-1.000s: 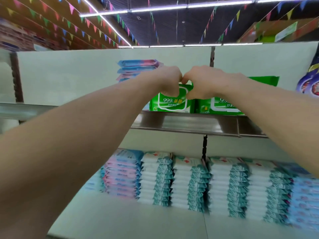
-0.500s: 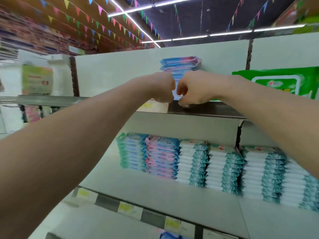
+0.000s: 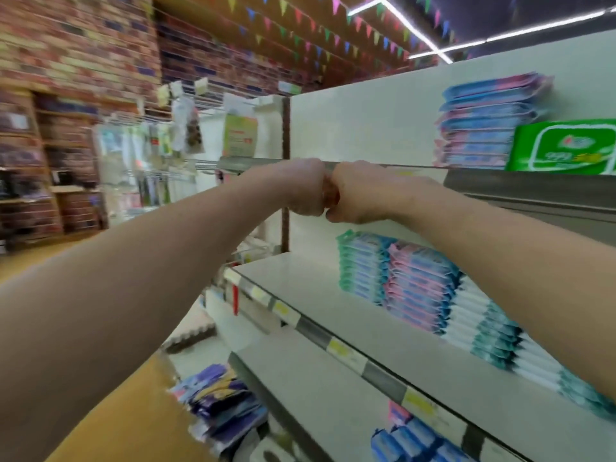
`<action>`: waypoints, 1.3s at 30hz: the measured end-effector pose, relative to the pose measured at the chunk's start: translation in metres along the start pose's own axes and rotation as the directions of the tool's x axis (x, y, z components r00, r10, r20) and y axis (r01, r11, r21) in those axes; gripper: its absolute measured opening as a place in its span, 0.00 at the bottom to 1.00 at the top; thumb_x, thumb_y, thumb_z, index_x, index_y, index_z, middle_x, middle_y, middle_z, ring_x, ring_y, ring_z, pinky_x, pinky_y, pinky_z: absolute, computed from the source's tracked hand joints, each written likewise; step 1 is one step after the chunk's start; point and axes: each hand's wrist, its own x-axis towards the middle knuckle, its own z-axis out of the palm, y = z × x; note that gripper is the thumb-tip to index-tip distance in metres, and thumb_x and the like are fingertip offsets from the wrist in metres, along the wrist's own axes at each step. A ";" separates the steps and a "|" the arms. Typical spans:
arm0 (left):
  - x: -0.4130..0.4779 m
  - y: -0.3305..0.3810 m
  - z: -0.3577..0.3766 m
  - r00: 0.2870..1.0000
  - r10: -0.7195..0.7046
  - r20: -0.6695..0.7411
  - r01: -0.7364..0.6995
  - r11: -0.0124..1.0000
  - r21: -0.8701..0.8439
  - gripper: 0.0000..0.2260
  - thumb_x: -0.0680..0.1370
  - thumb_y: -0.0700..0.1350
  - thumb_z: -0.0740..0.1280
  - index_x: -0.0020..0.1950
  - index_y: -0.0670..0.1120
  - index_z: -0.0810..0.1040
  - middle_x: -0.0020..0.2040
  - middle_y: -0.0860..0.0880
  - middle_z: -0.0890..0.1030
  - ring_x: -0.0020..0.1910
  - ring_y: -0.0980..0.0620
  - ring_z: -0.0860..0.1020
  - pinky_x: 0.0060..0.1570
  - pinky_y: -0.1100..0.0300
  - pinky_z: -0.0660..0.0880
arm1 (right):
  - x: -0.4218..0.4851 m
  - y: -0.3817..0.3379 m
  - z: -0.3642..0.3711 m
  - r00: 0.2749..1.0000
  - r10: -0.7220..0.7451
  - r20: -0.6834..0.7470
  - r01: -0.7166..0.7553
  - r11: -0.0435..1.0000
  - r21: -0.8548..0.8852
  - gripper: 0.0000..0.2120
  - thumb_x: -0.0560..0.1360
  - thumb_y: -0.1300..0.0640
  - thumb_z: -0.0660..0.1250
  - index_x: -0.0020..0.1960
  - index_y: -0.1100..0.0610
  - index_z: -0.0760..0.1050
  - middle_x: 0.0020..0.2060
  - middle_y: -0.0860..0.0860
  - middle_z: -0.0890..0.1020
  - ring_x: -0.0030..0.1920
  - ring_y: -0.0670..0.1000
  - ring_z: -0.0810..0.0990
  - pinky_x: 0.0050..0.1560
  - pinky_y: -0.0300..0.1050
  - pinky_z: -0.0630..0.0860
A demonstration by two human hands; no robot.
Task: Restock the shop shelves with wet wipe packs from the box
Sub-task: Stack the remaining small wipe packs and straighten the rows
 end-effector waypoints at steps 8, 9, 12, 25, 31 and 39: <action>-0.082 0.003 0.027 0.954 -0.271 0.126 0.264 0.962 0.071 0.05 0.76 0.41 0.69 0.50 0.43 0.75 0.40 0.48 0.74 0.36 0.51 0.73 0.41 0.58 0.69 | -0.031 -0.037 0.031 0.942 -0.334 0.040 0.331 0.942 0.057 0.06 0.75 0.58 0.66 0.41 0.56 0.71 0.35 0.51 0.73 0.40 0.53 0.74 0.29 0.41 0.66; -0.095 0.001 0.030 0.937 -0.320 0.138 0.312 0.947 0.076 0.06 0.77 0.41 0.68 0.52 0.43 0.75 0.40 0.49 0.73 0.36 0.51 0.71 0.39 0.58 0.67 | -0.034 -0.045 0.036 0.927 -0.371 0.059 0.365 0.927 0.090 0.05 0.74 0.58 0.67 0.42 0.56 0.71 0.37 0.51 0.74 0.40 0.53 0.75 0.31 0.41 0.68; -0.138 -0.005 0.036 0.876 -0.443 0.191 0.425 0.896 0.129 0.08 0.78 0.42 0.66 0.57 0.44 0.77 0.49 0.46 0.74 0.43 0.48 0.72 0.34 0.60 0.67 | -0.046 -0.073 0.048 0.890 -0.453 0.058 0.440 0.884 0.157 0.06 0.73 0.59 0.67 0.41 0.54 0.70 0.35 0.51 0.73 0.35 0.51 0.72 0.32 0.41 0.67; -0.377 -0.029 0.059 0.488 -0.825 0.285 0.819 0.546 0.179 0.09 0.76 0.41 0.66 0.56 0.48 0.75 0.54 0.47 0.78 0.48 0.47 0.77 0.46 0.56 0.74 | -0.160 -0.252 0.078 0.638 -0.752 0.167 0.653 0.643 0.401 0.12 0.75 0.56 0.68 0.57 0.58 0.79 0.51 0.54 0.82 0.49 0.54 0.81 0.51 0.50 0.79; -0.495 -0.023 0.061 0.355 -0.885 0.301 0.882 0.424 0.207 0.19 0.76 0.41 0.67 0.67 0.46 0.74 0.56 0.46 0.79 0.53 0.48 0.78 0.51 0.57 0.78 | -0.244 -0.331 0.076 0.528 -0.827 0.192 0.680 0.548 0.487 0.11 0.75 0.57 0.68 0.55 0.59 0.80 0.49 0.55 0.82 0.47 0.55 0.81 0.47 0.49 0.81; -0.644 -0.001 0.072 0.244 -0.871 0.426 0.923 0.344 0.173 0.21 0.76 0.41 0.67 0.69 0.46 0.72 0.53 0.48 0.77 0.44 0.51 0.75 0.39 0.61 0.72 | -0.369 -0.412 0.082 0.387 -0.894 0.225 0.705 0.444 0.553 0.09 0.75 0.56 0.68 0.54 0.57 0.78 0.44 0.52 0.80 0.44 0.53 0.80 0.45 0.48 0.81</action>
